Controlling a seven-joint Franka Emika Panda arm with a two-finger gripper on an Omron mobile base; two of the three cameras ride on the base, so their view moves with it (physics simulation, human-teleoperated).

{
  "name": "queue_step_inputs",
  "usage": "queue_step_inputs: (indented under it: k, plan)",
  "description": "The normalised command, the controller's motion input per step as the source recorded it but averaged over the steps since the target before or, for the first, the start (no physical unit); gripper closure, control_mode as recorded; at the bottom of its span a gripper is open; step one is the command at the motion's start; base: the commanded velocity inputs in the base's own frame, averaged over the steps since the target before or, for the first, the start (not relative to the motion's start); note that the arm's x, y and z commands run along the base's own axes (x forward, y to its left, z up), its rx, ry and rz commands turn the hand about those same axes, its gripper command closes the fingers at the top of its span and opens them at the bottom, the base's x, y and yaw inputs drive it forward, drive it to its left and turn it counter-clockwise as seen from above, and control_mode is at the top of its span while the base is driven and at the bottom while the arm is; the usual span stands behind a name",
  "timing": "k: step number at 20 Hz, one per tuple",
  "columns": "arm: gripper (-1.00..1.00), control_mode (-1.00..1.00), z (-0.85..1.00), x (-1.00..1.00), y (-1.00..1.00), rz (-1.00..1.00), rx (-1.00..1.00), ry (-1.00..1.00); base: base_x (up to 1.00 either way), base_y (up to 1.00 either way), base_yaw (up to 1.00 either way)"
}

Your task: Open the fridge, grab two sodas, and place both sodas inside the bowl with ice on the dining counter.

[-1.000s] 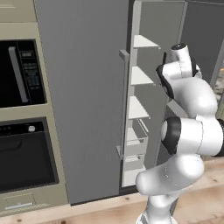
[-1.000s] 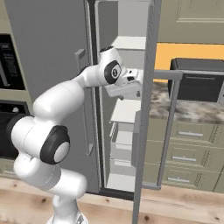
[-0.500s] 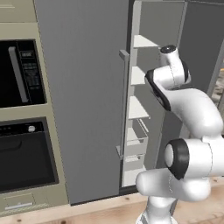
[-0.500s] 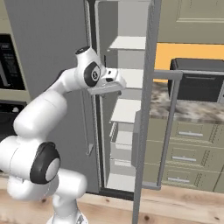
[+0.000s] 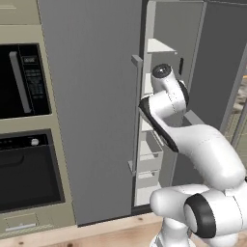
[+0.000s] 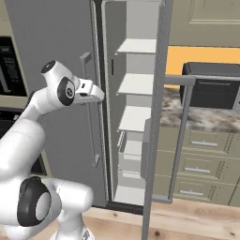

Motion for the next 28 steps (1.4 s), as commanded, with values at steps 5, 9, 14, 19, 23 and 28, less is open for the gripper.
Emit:
queue_step_inputs:
  k: [5, 9, 14, 19, 23, 28]
  plan:
    - [-1.0, -1.0, 0.22, 0.19, 0.9, 0.05, 0.04, -0.11, 0.0, 0.0, 0.0]
    - [-1.0, -1.0, 0.32, 0.69, 0.15, 0.0, 0.07, -0.05, 0.0, 0.0, 0.0]
    - [-1.0, -1.0, 0.11, 0.56, 0.1, 0.02, 0.01, -0.01, 0.0, 0.0, 0.0]
    - [-1.0, -1.0, 0.0, 0.46, 0.19, 0.07, 0.01, -0.03, 0.0, 0.0, 0.0]
    - [-1.0, -1.0, 0.0, 0.57, 0.0, 0.07, 0.02, -0.03, 0.0, 0.0, 0.0]
    - [-1.0, -1.0, 0.0, 0.59, 0.0, 0.04, 0.02, -0.02, 0.0, 0.0, 0.0]
